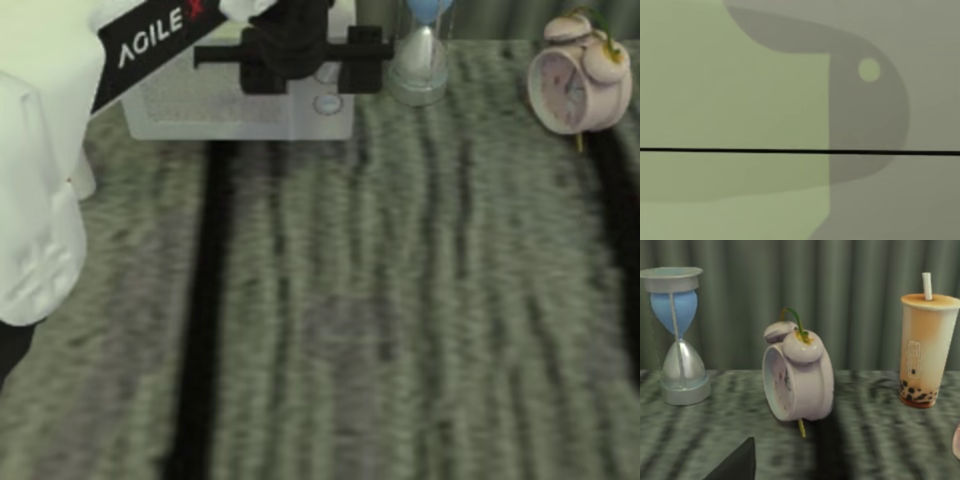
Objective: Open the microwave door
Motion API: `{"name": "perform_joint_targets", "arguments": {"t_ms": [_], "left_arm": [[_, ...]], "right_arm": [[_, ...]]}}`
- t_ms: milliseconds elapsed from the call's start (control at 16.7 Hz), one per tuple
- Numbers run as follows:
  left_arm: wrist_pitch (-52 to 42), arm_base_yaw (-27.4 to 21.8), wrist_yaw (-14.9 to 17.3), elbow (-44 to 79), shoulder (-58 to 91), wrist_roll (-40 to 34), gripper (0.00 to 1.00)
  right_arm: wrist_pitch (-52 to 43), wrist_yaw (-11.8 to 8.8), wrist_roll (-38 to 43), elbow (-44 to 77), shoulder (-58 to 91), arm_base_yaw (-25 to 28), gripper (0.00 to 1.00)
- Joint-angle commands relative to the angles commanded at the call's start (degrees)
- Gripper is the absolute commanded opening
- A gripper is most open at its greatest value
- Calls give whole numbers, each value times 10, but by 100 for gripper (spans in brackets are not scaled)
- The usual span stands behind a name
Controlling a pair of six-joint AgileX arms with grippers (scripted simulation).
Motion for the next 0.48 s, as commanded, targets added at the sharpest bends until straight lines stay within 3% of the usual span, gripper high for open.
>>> {"name": "perform_joint_targets", "arguments": {"t_ms": [180, 240, 480], "left_arm": [[0, 0, 0, 0, 0, 0, 0], [2, -18, 13, -16, 1, -5, 0], [20, -16, 3, -60, -31, -7, 0]], "right_arm": [[0, 0, 0, 0, 0, 0, 100], [0, 0, 0, 0, 0, 0, 100], [0, 0, 0, 0, 0, 0, 100]]}}
